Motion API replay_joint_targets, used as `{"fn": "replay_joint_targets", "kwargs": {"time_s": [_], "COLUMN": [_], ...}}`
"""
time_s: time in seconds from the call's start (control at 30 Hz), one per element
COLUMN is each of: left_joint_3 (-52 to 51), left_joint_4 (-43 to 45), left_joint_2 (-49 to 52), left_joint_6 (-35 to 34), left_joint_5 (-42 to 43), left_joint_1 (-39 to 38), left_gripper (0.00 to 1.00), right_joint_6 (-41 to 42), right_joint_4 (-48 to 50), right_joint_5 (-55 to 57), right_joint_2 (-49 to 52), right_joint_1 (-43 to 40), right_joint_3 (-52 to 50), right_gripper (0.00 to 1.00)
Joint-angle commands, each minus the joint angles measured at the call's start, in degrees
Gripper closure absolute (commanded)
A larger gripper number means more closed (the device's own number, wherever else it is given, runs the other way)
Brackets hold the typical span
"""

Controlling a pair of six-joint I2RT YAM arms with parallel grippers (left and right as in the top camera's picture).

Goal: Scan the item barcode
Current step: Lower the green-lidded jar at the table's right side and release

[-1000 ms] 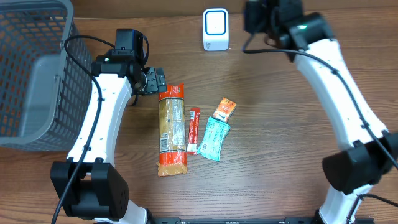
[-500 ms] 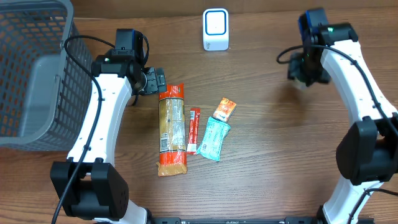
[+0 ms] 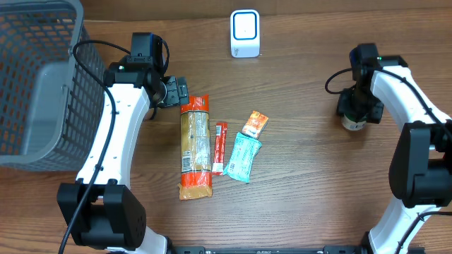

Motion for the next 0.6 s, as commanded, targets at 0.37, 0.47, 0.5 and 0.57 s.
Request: {"fn": "replay_joint_targets", "kwargs": {"time_s": [0.37,0.47,0.5,0.57], "left_joint_3": [0.9,0.9,0.9,0.9], "left_joint_4": [0.0,0.0,0.0,0.0], "left_joint_2": [-0.7,-0.7,-0.7,-0.7], "left_joint_6": [0.3,0.3,0.3,0.3], "left_joint_5": [-0.6,-0.6,-0.6,-0.6], "left_joint_1": [0.0,0.0,0.0,0.0], "left_gripper": [0.00,0.00,0.00,0.00], "right_joint_6": [0.2,0.2,0.2,-0.3], "right_joint_4": [-5.1,-6.6,-6.6,-6.4], "right_joint_5": [0.8,-1.8,-4.2,-8.7], "right_joint_2": [-8.1,-12.1,-13.6,-15.9], "right_joint_1": [-0.6,-0.3,-0.1,0.3], "right_joint_3": [4.0,6.2,6.6,6.8], "right_gripper": [0.00,0.00,0.00,0.00]}}
